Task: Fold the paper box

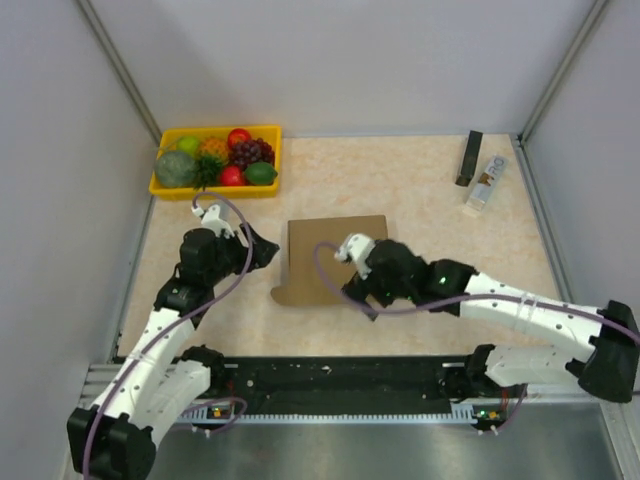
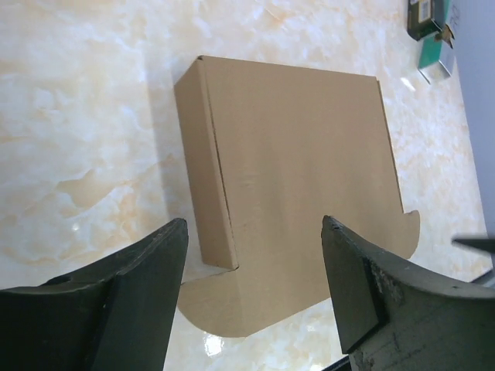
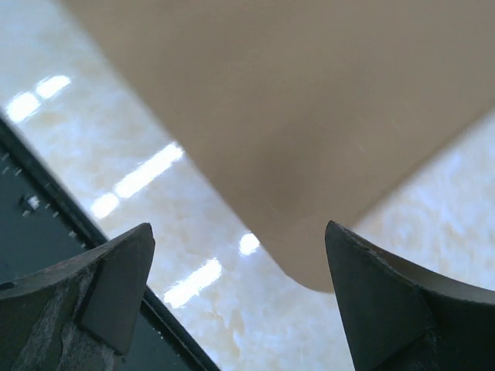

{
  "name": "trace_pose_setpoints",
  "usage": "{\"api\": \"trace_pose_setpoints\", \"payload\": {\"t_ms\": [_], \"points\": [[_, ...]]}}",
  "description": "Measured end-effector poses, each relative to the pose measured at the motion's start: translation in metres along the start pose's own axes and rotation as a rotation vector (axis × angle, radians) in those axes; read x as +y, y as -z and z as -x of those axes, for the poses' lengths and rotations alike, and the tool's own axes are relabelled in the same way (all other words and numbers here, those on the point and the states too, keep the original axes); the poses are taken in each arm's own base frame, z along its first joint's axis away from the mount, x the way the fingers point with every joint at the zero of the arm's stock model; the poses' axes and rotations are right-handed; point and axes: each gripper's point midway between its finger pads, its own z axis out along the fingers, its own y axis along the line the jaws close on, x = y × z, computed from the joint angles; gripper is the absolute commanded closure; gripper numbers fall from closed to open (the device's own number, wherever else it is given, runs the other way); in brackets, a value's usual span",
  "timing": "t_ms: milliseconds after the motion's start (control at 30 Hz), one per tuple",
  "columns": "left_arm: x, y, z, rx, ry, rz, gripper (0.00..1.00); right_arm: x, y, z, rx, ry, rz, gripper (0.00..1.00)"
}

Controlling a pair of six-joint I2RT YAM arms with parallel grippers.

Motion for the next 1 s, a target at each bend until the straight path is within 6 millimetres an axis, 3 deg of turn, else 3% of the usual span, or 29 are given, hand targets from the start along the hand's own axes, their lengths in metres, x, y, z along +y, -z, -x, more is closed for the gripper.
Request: {"api": "trace_pose_setpoints", "payload": {"t_ms": [67, 133, 367, 533, 700, 933, 1000], "points": [[0.003, 0.008, 0.005, -0.019, 0.001, 0.036, 0.27, 0.039, 0.002, 0.004, -0.038, 0.237, 0.032, 0.11], [0.007, 0.016, 0.008, -0.031, 0.009, 0.079, 0.21, 0.062, 0.001, 0.004, -0.061, 0.397, 0.029, 0.12], [0.024, 0.040, 0.013, -0.069, 0.040, 0.212, 0.13, 0.091, -0.041, -0.011, -0.008, 0.837, -0.174, 0.18], [0.030, 0.056, 0.011, -0.115, 0.074, 0.247, 0.13, 0.099, -0.066, -0.015, -0.030, 1.029, -0.336, 0.22], [0.032, 0.065, 0.005, -0.138, 0.093, 0.239, 0.14, 0.090, -0.086, -0.021, -0.047, 1.148, -0.477, 0.30], [0.033, 0.067, 0.003, -0.133, 0.093, 0.243, 0.14, 0.089, -0.093, -0.007, -0.104, 1.168, -0.569, 0.41], [0.032, 0.068, 0.003, -0.139, 0.092, 0.239, 0.14, 0.087, -0.093, -0.001, -0.126, 1.150, -0.587, 0.48]]}}
